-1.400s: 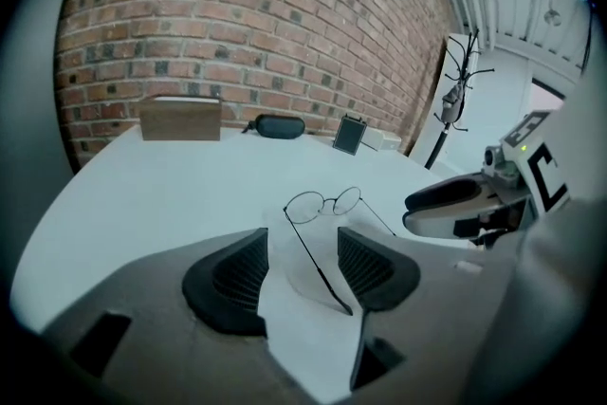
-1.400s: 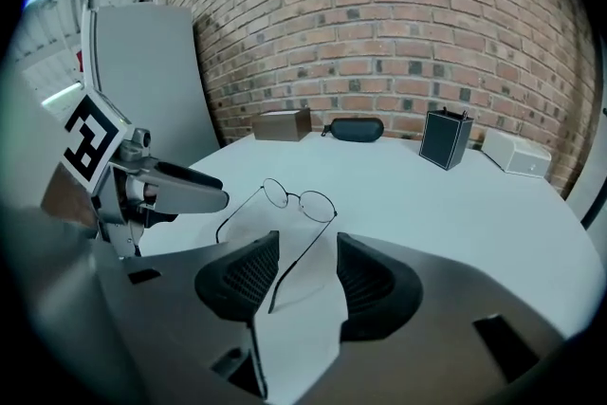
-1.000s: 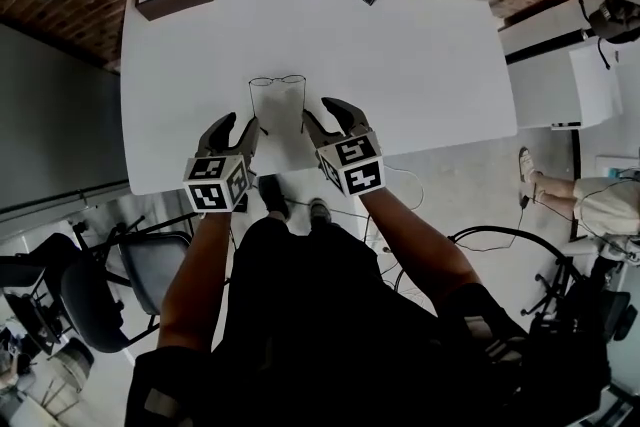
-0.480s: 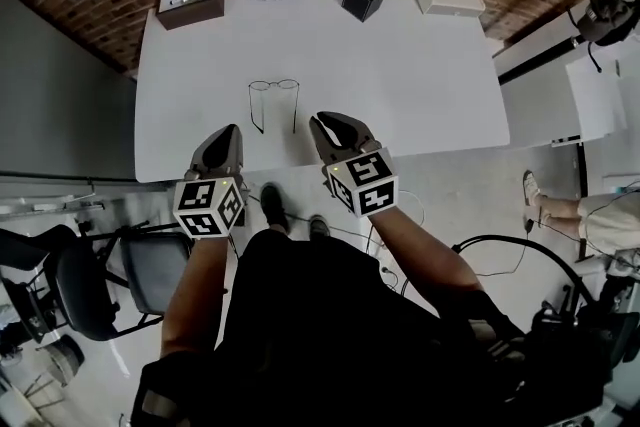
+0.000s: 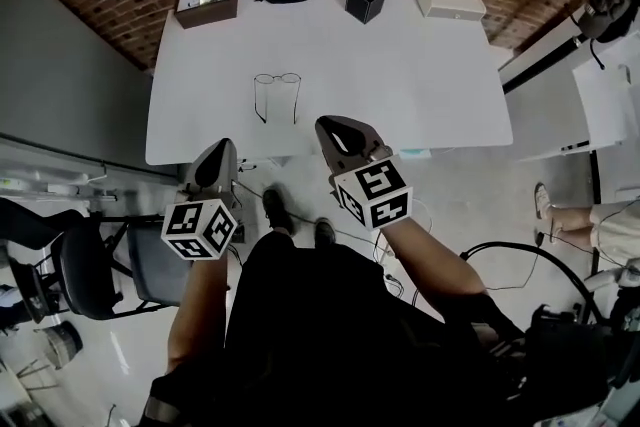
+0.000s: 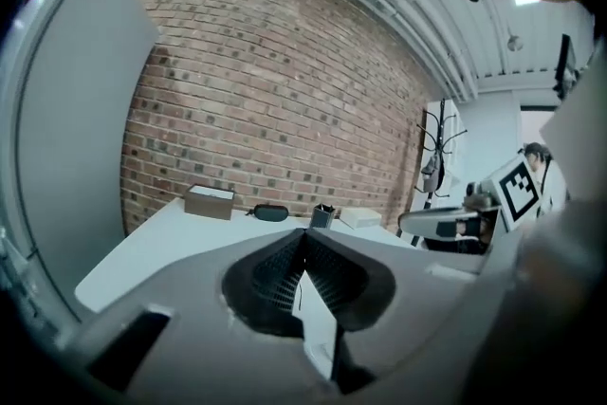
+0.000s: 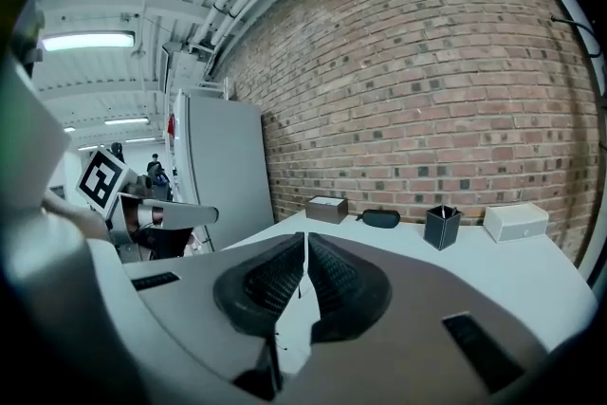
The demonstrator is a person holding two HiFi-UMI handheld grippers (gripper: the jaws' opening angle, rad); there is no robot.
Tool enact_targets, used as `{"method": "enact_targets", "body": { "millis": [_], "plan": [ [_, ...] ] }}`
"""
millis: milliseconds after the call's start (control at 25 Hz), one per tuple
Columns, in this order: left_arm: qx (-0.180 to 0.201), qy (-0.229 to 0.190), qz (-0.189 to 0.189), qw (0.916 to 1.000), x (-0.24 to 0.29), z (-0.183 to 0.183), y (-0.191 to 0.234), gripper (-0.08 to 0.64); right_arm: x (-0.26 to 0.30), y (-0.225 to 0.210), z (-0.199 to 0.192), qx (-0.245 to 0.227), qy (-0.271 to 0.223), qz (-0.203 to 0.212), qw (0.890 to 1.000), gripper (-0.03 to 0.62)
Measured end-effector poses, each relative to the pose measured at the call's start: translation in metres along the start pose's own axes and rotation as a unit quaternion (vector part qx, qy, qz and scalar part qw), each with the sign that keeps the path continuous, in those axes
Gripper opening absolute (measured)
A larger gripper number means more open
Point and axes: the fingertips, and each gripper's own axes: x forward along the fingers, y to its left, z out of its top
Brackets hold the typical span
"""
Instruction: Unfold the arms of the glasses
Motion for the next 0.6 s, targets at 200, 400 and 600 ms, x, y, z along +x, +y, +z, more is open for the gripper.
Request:
{"method": "enact_targets", "body": {
  "millis": [200,400,600],
  "plan": [
    [0.013,-0.011,0.016,0.9997,-0.022,0.014,-0.001,0.011,-0.016,0.007,0.01,0.007,-0.021,0.004,1.0,0.011],
    [0.014,-0.009,-0.007,0.9998,-0.033,0.017,-0.007,0.011,-0.025,0.017,0.023,0.009,-0.04,-0.005,0.999,0.009],
    [0.026,-0.016,-0.027,0.9992,-0.043,0.027,0.003,0.011,-0.024,0.033,0.042,0.007,-0.059,-0.02,0.998,0.009]
  ]
}}
